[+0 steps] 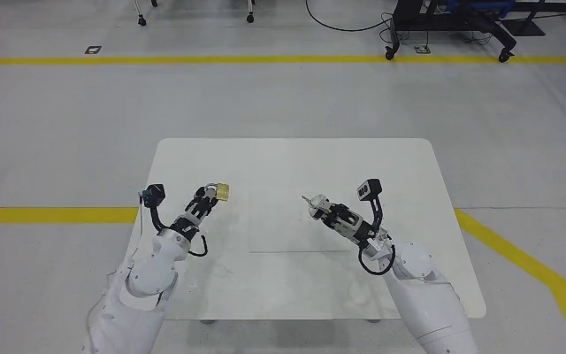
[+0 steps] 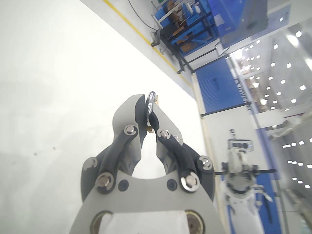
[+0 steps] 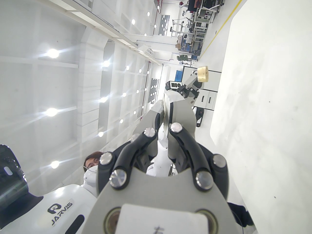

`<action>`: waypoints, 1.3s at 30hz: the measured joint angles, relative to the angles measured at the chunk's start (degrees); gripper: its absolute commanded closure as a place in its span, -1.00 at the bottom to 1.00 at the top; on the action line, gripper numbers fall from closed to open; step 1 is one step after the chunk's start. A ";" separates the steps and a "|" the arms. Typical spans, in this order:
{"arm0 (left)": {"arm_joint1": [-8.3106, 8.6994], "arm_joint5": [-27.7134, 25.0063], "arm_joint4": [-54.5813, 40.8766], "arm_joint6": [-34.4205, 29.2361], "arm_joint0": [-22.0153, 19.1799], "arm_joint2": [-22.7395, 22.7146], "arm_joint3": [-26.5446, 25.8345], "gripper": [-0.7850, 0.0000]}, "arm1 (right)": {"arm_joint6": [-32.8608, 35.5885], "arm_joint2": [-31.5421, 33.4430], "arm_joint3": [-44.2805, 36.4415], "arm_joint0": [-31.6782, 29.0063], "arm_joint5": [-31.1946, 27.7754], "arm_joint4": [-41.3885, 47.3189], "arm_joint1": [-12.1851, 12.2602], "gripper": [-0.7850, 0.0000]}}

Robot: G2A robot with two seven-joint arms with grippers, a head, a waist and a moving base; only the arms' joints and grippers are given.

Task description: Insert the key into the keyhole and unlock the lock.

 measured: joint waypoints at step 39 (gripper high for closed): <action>-3.10 -3.69 -35.22 -10.92 -3.93 9.92 -0.80 1.00 | -7.01 2.53 5.35 4.66 4.19 6.28 -0.45 1.00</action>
